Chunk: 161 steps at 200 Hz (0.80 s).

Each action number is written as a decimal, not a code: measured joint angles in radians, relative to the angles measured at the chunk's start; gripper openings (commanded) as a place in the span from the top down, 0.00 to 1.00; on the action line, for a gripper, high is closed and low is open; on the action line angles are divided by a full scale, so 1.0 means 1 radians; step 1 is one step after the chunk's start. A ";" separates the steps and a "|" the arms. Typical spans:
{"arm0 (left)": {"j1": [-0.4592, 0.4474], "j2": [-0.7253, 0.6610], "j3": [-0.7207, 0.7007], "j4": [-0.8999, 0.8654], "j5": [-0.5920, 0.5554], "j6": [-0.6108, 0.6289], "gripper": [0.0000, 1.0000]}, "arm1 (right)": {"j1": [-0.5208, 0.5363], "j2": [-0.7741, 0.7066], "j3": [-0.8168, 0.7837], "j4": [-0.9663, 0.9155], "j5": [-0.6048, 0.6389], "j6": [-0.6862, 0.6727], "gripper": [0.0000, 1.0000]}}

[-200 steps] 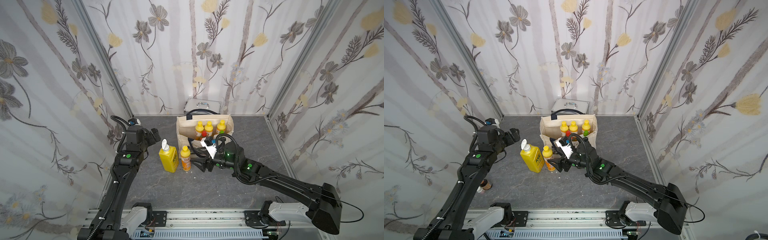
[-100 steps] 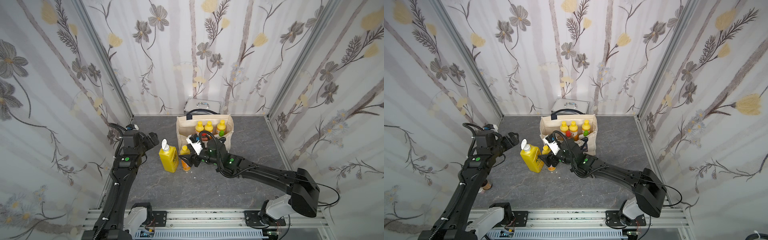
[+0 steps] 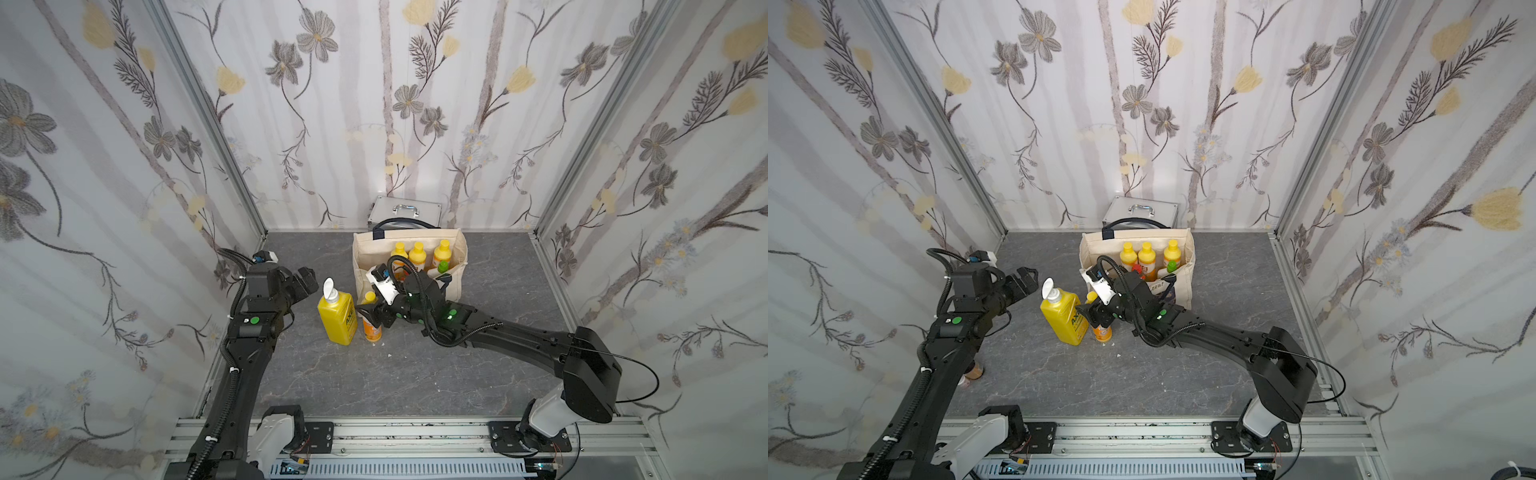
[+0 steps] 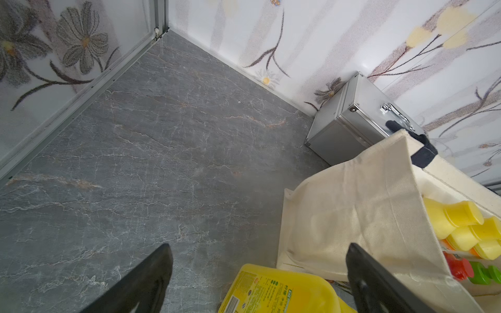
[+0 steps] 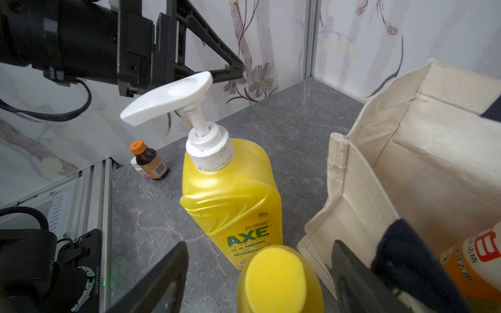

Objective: Pack dish soap into the shopping bag
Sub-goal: Pick up the bottle of dish soap at the center of the board.

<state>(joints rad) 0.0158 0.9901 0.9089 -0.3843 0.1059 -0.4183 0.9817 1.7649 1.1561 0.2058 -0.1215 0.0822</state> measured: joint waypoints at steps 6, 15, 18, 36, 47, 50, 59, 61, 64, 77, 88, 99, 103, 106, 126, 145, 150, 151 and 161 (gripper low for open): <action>0.000 0.001 0.000 0.000 0.001 0.000 0.00 | -0.002 0.004 0.001 0.000 -0.003 0.000 0.20; 0.000 0.003 -0.001 0.000 0.003 0.000 0.00 | -0.004 0.010 0.002 0.002 -0.008 0.000 0.20; 0.000 0.003 -0.001 0.001 0.003 0.000 0.00 | -0.005 0.011 0.002 0.003 -0.009 0.000 0.20; 0.000 0.003 -0.006 0.008 0.002 0.002 0.00 | -0.007 0.020 0.012 0.003 -0.012 0.000 0.20; 0.000 0.003 -0.010 0.013 0.002 0.003 0.00 | -0.007 0.027 0.023 0.002 -0.014 0.000 0.21; 0.000 0.003 -0.011 0.013 0.002 0.003 0.00 | -0.008 0.029 0.026 0.003 -0.016 0.000 0.21; 0.000 0.002 -0.014 0.013 0.002 0.003 0.00 | -0.008 0.034 0.032 0.003 -0.016 0.000 0.22; 0.000 0.002 -0.014 0.013 0.002 0.003 0.00 | -0.008 0.035 0.032 0.003 -0.016 0.000 0.22; 0.000 0.002 -0.015 0.014 0.002 0.003 0.00 | -0.008 0.036 0.033 0.003 -0.016 0.000 0.23; 0.000 0.000 -0.018 0.014 0.002 0.003 0.00 | -0.010 0.041 0.035 0.001 -0.016 0.000 0.24; 0.000 0.000 -0.019 0.016 0.002 0.003 0.00 | -0.011 0.045 0.038 0.000 -0.016 0.000 0.25; 0.000 0.000 -0.019 0.018 0.002 0.003 0.00 | -0.013 0.047 0.041 -0.002 -0.016 0.000 0.27; 0.000 0.000 -0.019 0.020 0.002 0.003 0.00 | -0.013 0.048 0.041 -0.001 -0.015 0.000 0.27; 0.000 0.000 -0.019 0.021 0.002 0.003 0.00 | -0.013 0.049 0.042 -0.002 -0.016 0.000 0.28; 0.000 0.001 -0.020 0.026 0.002 0.003 0.00 | -0.014 0.056 0.049 -0.009 -0.015 -0.001 0.32; 0.000 0.002 -0.022 0.029 0.002 0.003 0.00 | -0.014 0.061 0.052 -0.009 -0.015 -0.005 0.34; 0.000 0.002 -0.023 0.029 0.002 0.003 0.00 | -0.014 0.062 0.052 -0.009 -0.015 -0.005 0.34; 0.000 0.002 -0.023 0.030 0.002 0.003 0.00 | -0.014 0.062 0.052 -0.009 -0.015 -0.005 0.35; 0.000 0.002 -0.023 0.031 0.002 0.003 0.00 | -0.014 0.064 0.052 -0.010 -0.015 -0.005 0.37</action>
<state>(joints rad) 0.0158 0.9920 0.8860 -0.3531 0.1081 -0.4149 0.9676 1.8290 1.2083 0.1963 -0.1364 0.0769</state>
